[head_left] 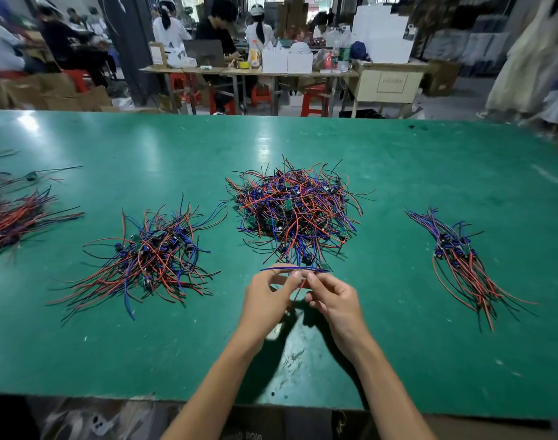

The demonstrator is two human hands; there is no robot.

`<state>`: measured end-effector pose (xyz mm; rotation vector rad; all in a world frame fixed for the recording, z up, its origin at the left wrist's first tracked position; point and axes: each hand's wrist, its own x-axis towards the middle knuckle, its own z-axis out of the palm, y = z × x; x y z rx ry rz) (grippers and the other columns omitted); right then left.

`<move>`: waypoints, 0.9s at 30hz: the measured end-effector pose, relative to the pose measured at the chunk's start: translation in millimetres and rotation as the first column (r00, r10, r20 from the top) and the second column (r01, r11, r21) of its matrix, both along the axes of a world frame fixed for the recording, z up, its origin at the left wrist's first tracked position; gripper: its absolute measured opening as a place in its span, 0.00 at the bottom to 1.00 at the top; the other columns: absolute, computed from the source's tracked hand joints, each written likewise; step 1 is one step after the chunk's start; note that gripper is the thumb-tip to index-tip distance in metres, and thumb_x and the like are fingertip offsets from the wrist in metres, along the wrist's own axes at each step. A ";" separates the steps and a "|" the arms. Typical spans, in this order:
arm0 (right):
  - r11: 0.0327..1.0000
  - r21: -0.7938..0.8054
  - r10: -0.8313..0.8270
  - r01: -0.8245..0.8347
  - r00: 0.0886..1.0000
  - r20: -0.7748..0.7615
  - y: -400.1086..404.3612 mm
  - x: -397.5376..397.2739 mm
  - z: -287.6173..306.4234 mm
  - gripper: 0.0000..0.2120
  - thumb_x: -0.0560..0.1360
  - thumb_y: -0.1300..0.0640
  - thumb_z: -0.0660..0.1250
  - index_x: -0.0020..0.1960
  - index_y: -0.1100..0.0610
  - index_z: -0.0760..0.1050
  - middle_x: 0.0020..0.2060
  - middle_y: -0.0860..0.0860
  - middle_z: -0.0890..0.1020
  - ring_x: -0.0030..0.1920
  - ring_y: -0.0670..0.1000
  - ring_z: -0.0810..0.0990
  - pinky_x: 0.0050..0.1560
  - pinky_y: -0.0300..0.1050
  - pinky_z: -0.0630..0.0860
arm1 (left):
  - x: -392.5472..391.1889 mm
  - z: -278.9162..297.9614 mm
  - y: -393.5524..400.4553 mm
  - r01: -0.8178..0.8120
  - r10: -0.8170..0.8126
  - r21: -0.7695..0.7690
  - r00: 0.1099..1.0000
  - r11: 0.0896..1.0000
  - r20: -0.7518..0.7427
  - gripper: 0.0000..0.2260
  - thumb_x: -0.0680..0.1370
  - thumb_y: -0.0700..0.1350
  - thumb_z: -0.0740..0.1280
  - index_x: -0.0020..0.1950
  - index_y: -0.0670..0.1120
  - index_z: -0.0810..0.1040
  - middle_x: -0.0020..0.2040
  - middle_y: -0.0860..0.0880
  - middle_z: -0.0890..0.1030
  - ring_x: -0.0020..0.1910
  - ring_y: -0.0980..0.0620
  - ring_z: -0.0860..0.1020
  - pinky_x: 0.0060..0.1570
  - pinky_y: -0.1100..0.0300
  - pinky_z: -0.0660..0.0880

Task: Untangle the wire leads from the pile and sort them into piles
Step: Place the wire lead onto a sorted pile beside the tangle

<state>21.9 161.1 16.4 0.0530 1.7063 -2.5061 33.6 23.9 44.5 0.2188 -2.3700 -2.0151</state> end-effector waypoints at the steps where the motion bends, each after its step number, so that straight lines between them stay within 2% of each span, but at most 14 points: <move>1: 1.000 0.010 -0.003 0.003 1.000 0.002 -0.2 -0.9 -1.1 0.08 0.75 0.55 0.72 0.49 0.58 0.86 0.41 0.54 0.84 0.33 0.45 0.77 0.36 0.33 0.76 | -0.9 -1.8 -2.5 -0.050 0.049 -0.029 0.998 0.998 -0.029 0.03 0.78 0.51 0.72 0.50 0.55 0.85 0.44 0.52 0.86 0.36 0.56 0.80 0.33 0.60 0.74; 3: 0.999 0.039 -0.010 0.010 1.000 -0.006 0.1 -2.2 -4.6 0.06 0.78 0.58 0.71 0.51 0.57 0.86 0.39 0.52 0.83 0.34 0.45 0.75 0.35 0.33 0.73 | -2.1 -4.0 -7.8 -0.105 0.107 0.035 0.993 0.994 -0.049 0.03 0.77 0.48 0.74 0.49 0.55 0.85 0.45 0.53 0.86 0.40 0.55 0.81 0.35 0.59 0.76; 5: 0.998 0.068 -0.012 0.013 1.000 -0.023 -0.3 -3.1 -7.5 0.07 0.79 0.59 0.70 0.52 0.54 0.86 0.38 0.51 0.81 0.37 0.47 0.75 0.37 0.34 0.71 | -3.3 -4.3 -11.1 -0.075 0.082 0.103 0.995 0.992 -0.064 0.08 0.76 0.44 0.75 0.53 0.54 0.85 0.48 0.53 0.86 0.44 0.54 0.82 0.40 0.58 0.78; 7: 0.998 0.062 0.009 -0.005 0.999 -0.051 -1.4 -3.1 -8.5 0.08 0.80 0.60 0.69 0.54 0.53 0.86 0.38 0.52 0.77 0.37 0.47 0.73 0.36 0.34 0.69 | -3.5 -1.7 -9.2 -0.014 0.026 0.164 0.997 0.986 -0.074 0.13 0.76 0.41 0.75 0.58 0.52 0.82 0.51 0.53 0.87 0.49 0.56 0.83 0.44 0.61 0.78; 10: 0.992 0.121 0.046 -0.031 0.991 -0.127 -2.2 -1.9 -8.6 0.09 0.81 0.60 0.67 0.55 0.52 0.86 0.33 0.50 0.71 0.32 0.45 0.64 0.31 0.34 0.61 | -4.5 3.0 -1.7 -0.010 0.013 0.304 1.000 0.953 -0.010 0.14 0.76 0.45 0.75 0.61 0.51 0.79 0.50 0.53 0.87 0.45 0.58 0.84 0.39 0.67 0.76; 11: 0.986 0.161 0.062 -0.037 0.986 -0.152 -2.3 -0.5 -8.3 0.10 0.82 0.61 0.66 0.54 0.52 0.86 0.32 0.48 0.72 0.32 0.44 0.64 0.31 0.34 0.61 | -5.2 3.3 0.5 -0.028 0.028 0.296 1.000 0.955 0.006 0.13 0.77 0.46 0.74 0.60 0.51 0.80 0.49 0.53 0.87 0.44 0.58 0.84 0.38 0.68 0.77; 13: 0.977 0.207 0.098 -0.058 0.977 -0.188 -2.5 3.1 -5.5 0.10 0.81 0.63 0.66 0.52 0.54 0.86 0.34 0.44 0.79 0.33 0.41 0.71 0.35 0.32 0.68 | -7.1 1.1 3.4 -0.054 0.053 0.252 0.999 0.966 0.009 0.08 0.78 0.48 0.73 0.57 0.52 0.83 0.48 0.53 0.87 0.43 0.58 0.83 0.37 0.69 0.76; 15: 0.973 0.218 0.127 -0.081 0.971 -0.205 -2.2 6.4 -2.1 0.10 0.81 0.66 0.66 0.53 0.58 0.85 0.40 0.47 0.86 0.38 0.40 0.79 0.41 0.32 0.74 | -9.3 -0.6 4.8 -0.052 0.055 0.237 0.998 0.970 -0.005 0.07 0.77 0.46 0.74 0.54 0.50 0.85 0.47 0.51 0.87 0.42 0.60 0.83 0.36 0.70 0.74; 17: 0.967 0.247 0.119 -0.065 0.970 -0.211 -2.4 7.6 -1.4 0.08 0.80 0.68 0.66 0.54 0.61 0.84 0.44 0.52 0.88 0.42 0.44 0.83 0.44 0.34 0.76 | -10.7 -2.0 3.8 -0.007 0.006 0.258 1.000 0.966 0.002 0.06 0.76 0.44 0.75 0.52 0.47 0.86 0.45 0.49 0.88 0.40 0.59 0.83 0.35 0.69 0.75; 19: 0.966 0.258 0.075 -0.021 0.976 -0.203 -3.4 7.3 -3.3 0.06 0.79 0.66 0.69 0.52 0.62 0.84 0.42 0.52 0.87 0.40 0.45 0.83 0.42 0.35 0.76 | -11.9 -2.7 0.4 0.019 -0.019 0.287 1.000 0.958 -0.005 0.04 0.75 0.43 0.76 0.50 0.46 0.87 0.43 0.47 0.88 0.40 0.56 0.84 0.35 0.67 0.77; 21: 0.969 0.248 0.032 0.016 0.981 -0.189 -4.9 6.7 -5.5 0.04 0.78 0.64 0.72 0.50 0.60 0.85 0.35 0.47 0.84 0.33 0.41 0.78 0.36 0.31 0.72 | -13.8 -4.1 -3.8 0.001 0.010 0.310 0.999 0.951 -0.033 0.03 0.75 0.41 0.76 0.48 0.46 0.87 0.43 0.45 0.87 0.41 0.54 0.85 0.38 0.63 0.80; 24: 0.976 0.212 -0.015 0.048 0.988 -0.154 -5.7 4.8 -7.1 0.04 0.75 0.62 0.75 0.48 0.55 0.86 0.33 0.49 0.83 0.32 0.43 0.77 0.33 0.32 0.71 | -16.7 -5.1 -9.9 -0.032 0.061 0.355 0.996 0.934 -0.072 0.06 0.75 0.39 0.75 0.51 0.43 0.85 0.45 0.42 0.87 0.44 0.48 0.86 0.46 0.58 0.82; 27: 0.974 0.214 -0.047 0.081 0.986 -0.157 -5.3 3.9 -7.3 0.03 0.76 0.60 0.75 0.45 0.53 0.85 0.32 0.48 0.82 0.30 0.43 0.75 0.32 0.32 0.71 | -16.3 -3.7 -14.4 -0.011 0.041 0.421 0.997 0.907 -0.061 0.12 0.73 0.45 0.76 0.55 0.47 0.84 0.48 0.44 0.87 0.42 0.49 0.86 0.43 0.63 0.80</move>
